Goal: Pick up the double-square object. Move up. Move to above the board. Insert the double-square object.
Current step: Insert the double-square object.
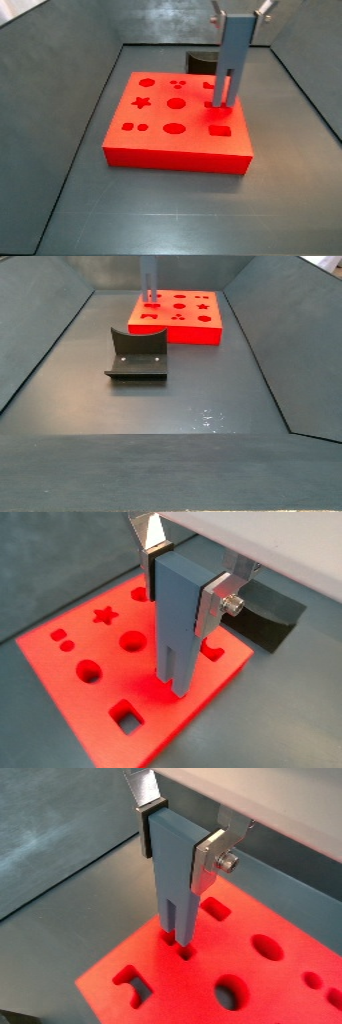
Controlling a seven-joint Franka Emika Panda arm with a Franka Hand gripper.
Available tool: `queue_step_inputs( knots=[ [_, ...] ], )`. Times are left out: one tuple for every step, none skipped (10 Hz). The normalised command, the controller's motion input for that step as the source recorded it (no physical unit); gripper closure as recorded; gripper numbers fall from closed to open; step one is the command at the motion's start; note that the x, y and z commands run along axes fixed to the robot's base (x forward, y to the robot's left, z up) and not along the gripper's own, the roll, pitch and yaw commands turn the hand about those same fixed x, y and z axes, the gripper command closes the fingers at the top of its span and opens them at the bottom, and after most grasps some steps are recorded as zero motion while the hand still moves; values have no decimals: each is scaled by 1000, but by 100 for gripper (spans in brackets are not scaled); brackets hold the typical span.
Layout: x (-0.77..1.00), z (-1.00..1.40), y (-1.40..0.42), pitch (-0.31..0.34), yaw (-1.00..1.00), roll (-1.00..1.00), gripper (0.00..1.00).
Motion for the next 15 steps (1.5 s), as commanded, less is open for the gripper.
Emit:
queue_step_inputs(
  knots=[
    [171,0,91,59,0,46,100],
    [29,-3,151,37,0,0,100],
    [0,-9,166,0,0,0,100],
    [-51,-6,31,0,0,0,100],
    [-149,0,0,-26,0,0,100],
    [-140,0,0,-37,0,0,100],
    [-214,0,0,-56,0,0,100],
    [-243,0,0,-66,14,0,100],
    [-249,0,0,-76,31,0,100],
    [-57,0,-46,-36,74,0,100],
    [0,-17,-126,0,100,0,100],
    [126,-46,-194,0,89,0,100],
    [291,-140,-157,3,120,0,100],
    [246,-269,0,1,166,57,100],
    [49,-263,6,0,166,171,100]
  ],
)
